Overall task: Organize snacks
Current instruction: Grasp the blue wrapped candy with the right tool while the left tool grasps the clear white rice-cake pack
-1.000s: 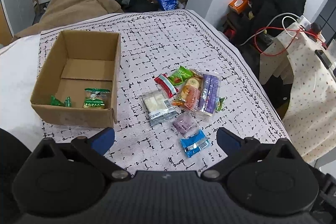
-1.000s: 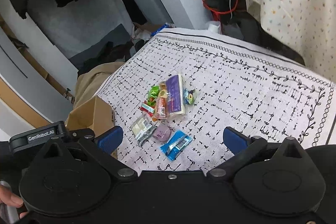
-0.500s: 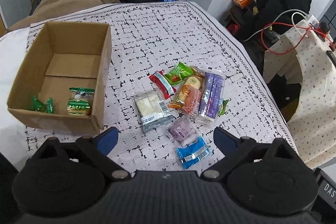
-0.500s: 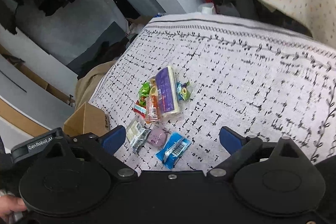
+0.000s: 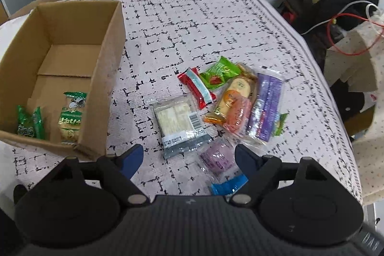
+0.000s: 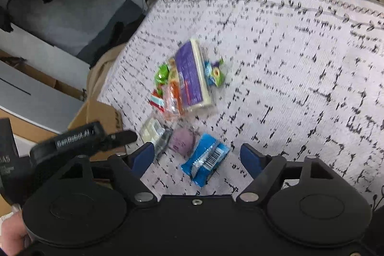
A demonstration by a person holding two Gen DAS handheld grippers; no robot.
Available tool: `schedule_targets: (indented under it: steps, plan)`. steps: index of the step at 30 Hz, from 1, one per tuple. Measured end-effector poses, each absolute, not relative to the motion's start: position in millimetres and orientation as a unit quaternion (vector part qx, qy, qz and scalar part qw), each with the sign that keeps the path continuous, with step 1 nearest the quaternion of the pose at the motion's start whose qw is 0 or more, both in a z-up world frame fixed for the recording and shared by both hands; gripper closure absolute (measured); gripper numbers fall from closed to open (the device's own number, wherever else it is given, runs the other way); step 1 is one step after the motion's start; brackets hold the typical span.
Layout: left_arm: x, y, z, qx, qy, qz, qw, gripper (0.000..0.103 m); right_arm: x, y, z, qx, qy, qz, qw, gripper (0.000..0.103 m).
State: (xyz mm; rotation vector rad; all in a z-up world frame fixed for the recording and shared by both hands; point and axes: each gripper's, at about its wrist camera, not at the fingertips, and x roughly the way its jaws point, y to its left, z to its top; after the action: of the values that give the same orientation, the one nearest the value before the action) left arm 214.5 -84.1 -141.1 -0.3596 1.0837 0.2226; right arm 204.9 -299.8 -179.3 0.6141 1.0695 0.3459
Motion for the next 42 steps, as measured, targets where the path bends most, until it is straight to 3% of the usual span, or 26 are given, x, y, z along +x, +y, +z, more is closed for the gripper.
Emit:
schedule_targets:
  steps: [6,17,19,20,28,34,35,39,42]
  plan:
    - [232,-80,-160,-0.179,0.523,0.125,0.824,0.02,219,-292,-201,0.295,0.532,0.15,0.78,0.042]
    - [239,-71,-181,-0.202,0.529,0.139,0.812,0.02,237,-260,-223,0.252,0.57,0.136,0.77,0.042]
    - [240,-71,-184,-0.201,0.529,0.14,0.813,0.02,238,-253,-222,0.23,0.569,0.133,0.778,0.053]
    - [241,-70,-186,-0.202,0.528,0.141,0.813,0.02,237,-251,-222,0.216,0.568,0.125,0.784,0.064]
    - [249,-67,-197,-0.222,0.526,0.151,0.807,0.02,236,-261,-217,0.221,0.543,0.108,0.803,0.075]
    - [257,-70,-204,-0.222,0.526,0.16,0.805,0.02,238,-277,-212,0.236,0.52,0.078,0.817,0.076]
    - [257,-69,-206,-0.225,0.529,0.162,0.802,0.021,238,-277,-213,0.239,0.519,0.081,0.816,0.076]
    - [256,-66,-213,-0.248,0.535,0.154,0.793,0.048,237,-275,-213,0.241,0.517,0.086,0.817,0.076]
    - [255,-68,-208,-0.239,0.534,0.154,0.796,0.054,236,-280,-213,0.253,0.516,0.089,0.814,0.077]
